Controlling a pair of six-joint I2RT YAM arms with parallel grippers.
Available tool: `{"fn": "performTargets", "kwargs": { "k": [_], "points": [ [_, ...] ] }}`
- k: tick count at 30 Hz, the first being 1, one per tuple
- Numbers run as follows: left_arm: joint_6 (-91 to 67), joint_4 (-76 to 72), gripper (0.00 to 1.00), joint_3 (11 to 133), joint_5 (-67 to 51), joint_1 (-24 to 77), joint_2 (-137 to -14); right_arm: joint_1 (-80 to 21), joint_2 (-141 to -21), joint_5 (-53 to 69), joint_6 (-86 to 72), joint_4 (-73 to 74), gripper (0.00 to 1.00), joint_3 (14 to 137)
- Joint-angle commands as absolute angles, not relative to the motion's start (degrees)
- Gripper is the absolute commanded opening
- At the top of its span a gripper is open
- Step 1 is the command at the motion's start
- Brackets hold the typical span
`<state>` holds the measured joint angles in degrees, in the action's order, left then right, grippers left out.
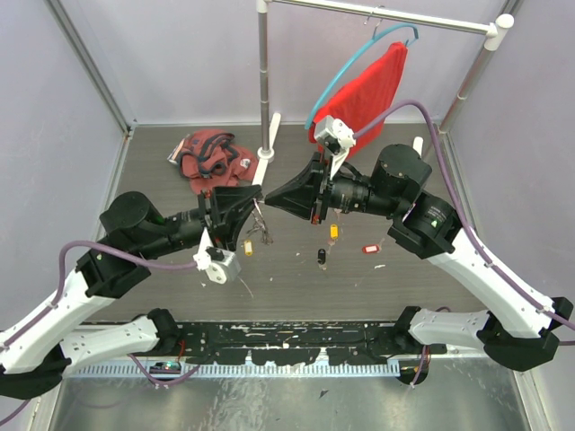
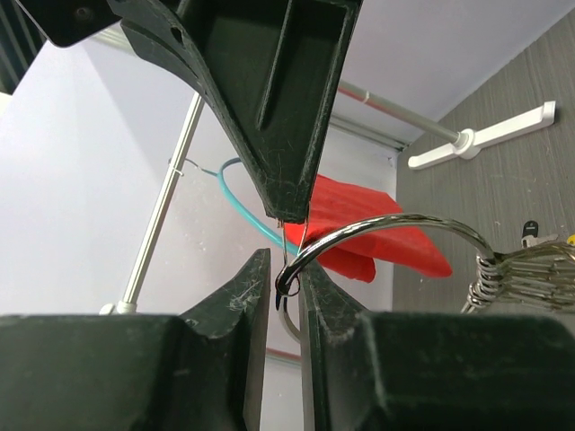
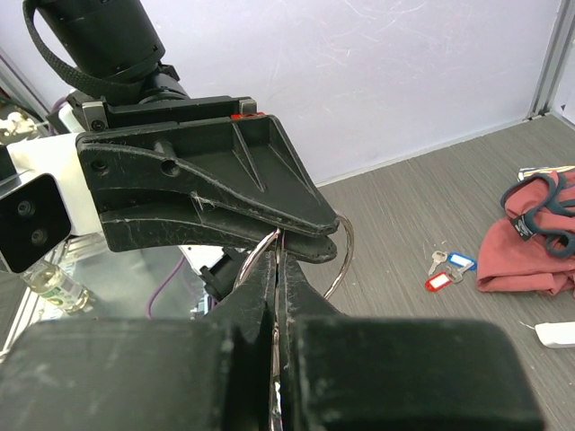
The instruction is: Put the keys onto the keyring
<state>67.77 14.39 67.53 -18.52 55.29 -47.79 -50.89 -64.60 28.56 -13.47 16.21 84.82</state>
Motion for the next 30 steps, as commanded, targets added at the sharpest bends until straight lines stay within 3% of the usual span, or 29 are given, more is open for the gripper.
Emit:
{"fn": "performTargets", "kwargs": {
  "k": [1,7,13,16,18,19,21,23,30],
  "points": [
    [68.8,11.8,0.25,68.9,-15.6,55.4,-48.2,-51.1,-63.7,28.7,-13.4,13.4,0.01,84.6],
    [68.8,11.3,0.23,69.2,-15.4,55.7,-48.7,-51.1,-64.1,27.3,-13.4,13.4,0.01,84.4],
    [68.9,10.9,0.12,69.4,-14.7,56.1,-49.3,-51.1,-64.2,26.2,-13.5,13.4,0.01,83.9],
    [68.9,10.8,0.00,69.3,-14.2,56.3,-49.3,-51.1,-64.1,25.9,-13.4,13.6,0.01,83.7],
    [68.9,10.8,0.00,69.3,-14.0,56.4,-49.2,-51.1,-64.0,25.7,-13.1,13.8,0.01,83.7],
    [68.6,10.8,0.02,69.3,-14.0,56.5,-49.3,-51.0,-64.0,25.6,-13.1,13.8,0.01,83.7],
    [67.9,10.7,0.28,69.3,-14.1,56.5,-49.3,-51.0,-63.7,25.1,-12.8,13.8,0.01,83.7],
    [66.7,10.5,0.41,69.1,-13.8,56.4,-48.7,-51.1,-63.2,23.3,-12.3,14.2,0.01,83.6],
    [63.3,10.4,0.44,67.0,-10.2,56.5,-45.5,-51.1,-62.4,12.3,-9.4,18.2,0.01,84.2]
  ]
}}
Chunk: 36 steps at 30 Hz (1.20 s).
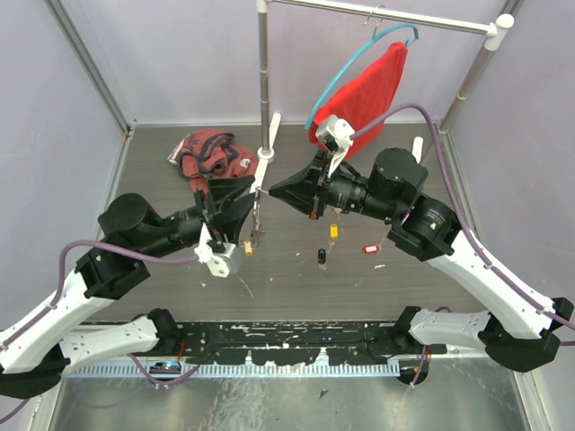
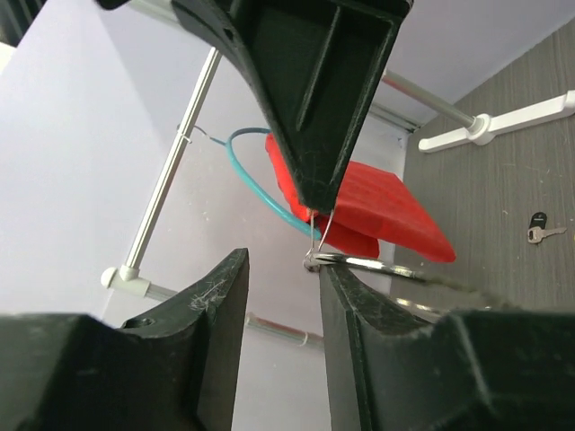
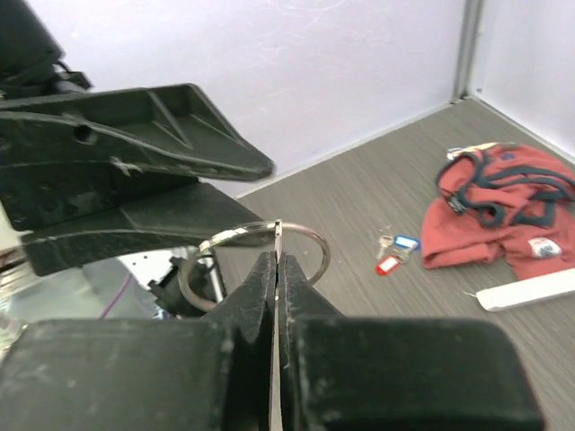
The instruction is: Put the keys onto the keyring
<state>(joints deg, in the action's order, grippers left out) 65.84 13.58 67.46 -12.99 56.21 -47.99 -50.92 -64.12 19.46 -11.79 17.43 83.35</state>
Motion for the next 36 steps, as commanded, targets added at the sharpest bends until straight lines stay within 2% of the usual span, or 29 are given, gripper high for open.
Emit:
{"fn": "performTargets", "kwargs": {
  "k": [1,18,36],
  "points": [
    [63.0,10.4,0.44,66.8,-9.8,56.5,-45.3,-51.1,-62.4,11.3,-9.5,18.5,0.01,84.3],
    [59.7,10.3,0.44,68.5,-13.7,56.9,-50.0,-51.1,-62.4,10.2,-10.9,16.2,0.01,84.4],
    [65.0,8.8,0.40,68.3,-6.9,59.7,-52.3,-51.0,-61.4,15.3,-11.5,15.6,0.01,84.3]
  ]
}}
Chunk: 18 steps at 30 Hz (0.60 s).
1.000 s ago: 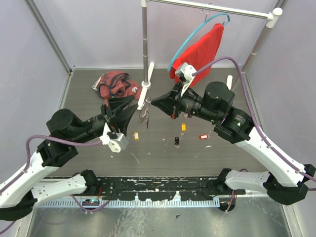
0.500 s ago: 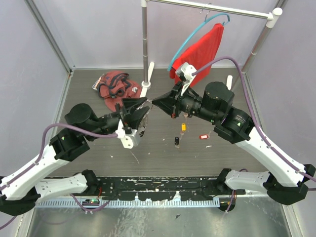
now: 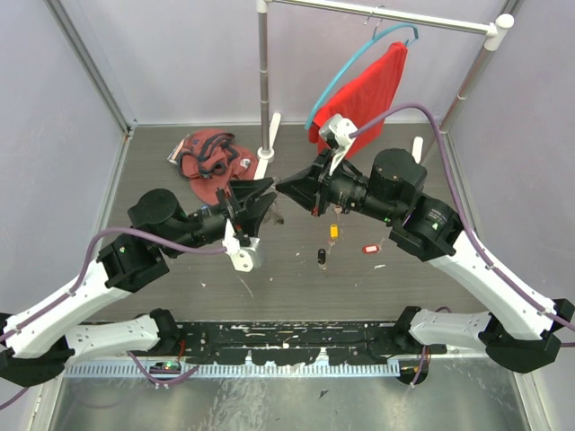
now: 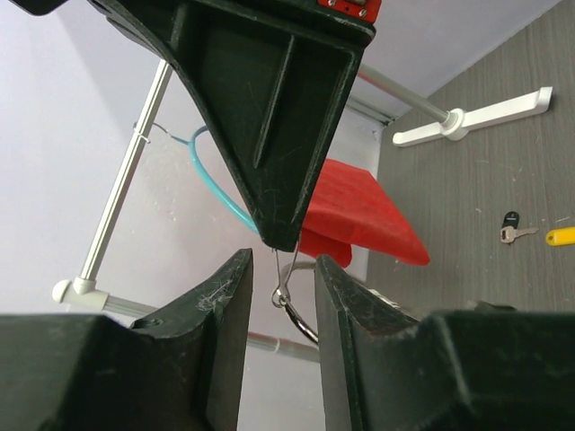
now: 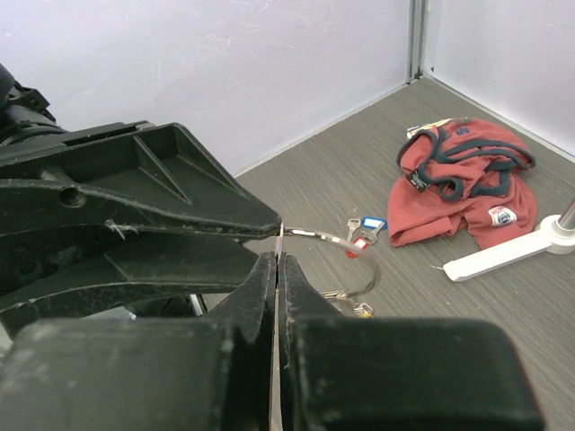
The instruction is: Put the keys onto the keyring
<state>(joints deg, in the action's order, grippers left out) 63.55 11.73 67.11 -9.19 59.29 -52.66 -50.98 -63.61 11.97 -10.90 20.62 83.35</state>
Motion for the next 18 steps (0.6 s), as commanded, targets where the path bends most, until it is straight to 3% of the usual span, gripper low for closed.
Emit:
{"fn": "performTargets", "kwargs": {
  "k": [1,7,18],
  "points": [
    [65.0,8.4,0.39,68.3,-6.9,59.7,-52.2,-51.0,-61.3,15.6,-11.5,15.6,0.01,84.2],
    [65.1,7.7,0.27,68.2,-6.7,59.7,-52.1,-51.1,-61.1,15.8,-11.8,15.4,0.01,84.0],
    [65.3,7.7,0.25,68.2,-6.6,59.9,-52.2,-51.1,-61.0,16.4,-11.7,15.1,0.01,84.0]
  ]
}}
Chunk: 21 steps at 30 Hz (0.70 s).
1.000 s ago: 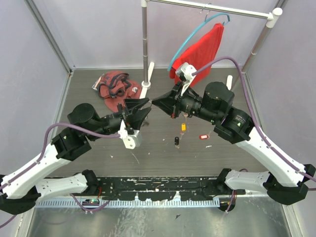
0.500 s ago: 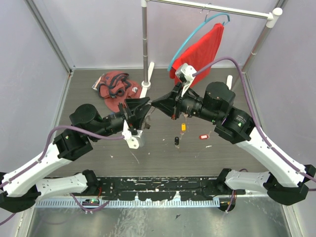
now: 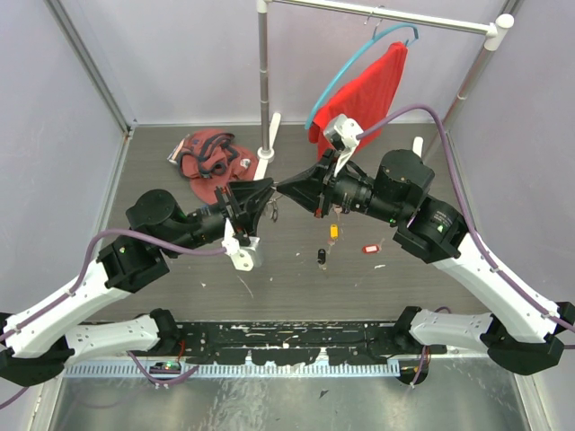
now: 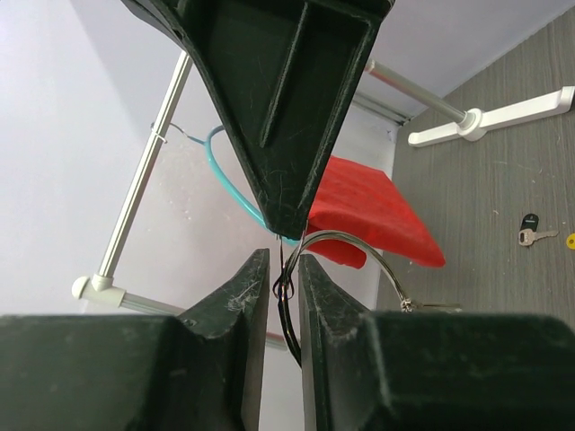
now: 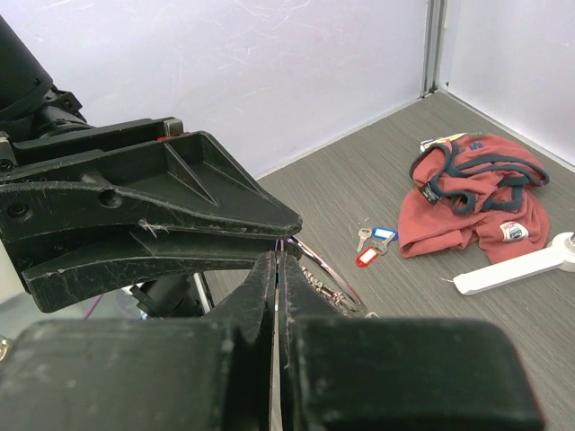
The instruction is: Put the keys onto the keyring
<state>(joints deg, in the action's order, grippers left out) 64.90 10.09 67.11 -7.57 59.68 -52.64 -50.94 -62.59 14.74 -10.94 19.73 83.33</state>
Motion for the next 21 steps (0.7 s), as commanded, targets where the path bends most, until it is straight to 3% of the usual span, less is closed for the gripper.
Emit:
{"fn": "performTargets", "kwargs": {
  "k": [1,6,11,21],
  "points": [
    [65.3,7.6,0.24,68.3,-6.6,59.9,-52.3,-51.1,-61.0,16.6,-11.8,15.1,0.01,83.9],
    [65.4,7.6,0.18,68.5,-6.7,59.9,-52.6,-51.1,-61.1,17.3,-11.9,14.9,0.01,83.7],
    [65.5,7.6,0.00,68.6,-6.0,59.9,-52.9,-51.0,-60.9,17.3,-12.0,14.6,0.01,83.4],
    [65.9,8.2,0.00,68.8,-5.0,60.0,-52.6,-51.1,-60.4,16.8,-11.4,14.7,0.01,82.5]
  ]
}}
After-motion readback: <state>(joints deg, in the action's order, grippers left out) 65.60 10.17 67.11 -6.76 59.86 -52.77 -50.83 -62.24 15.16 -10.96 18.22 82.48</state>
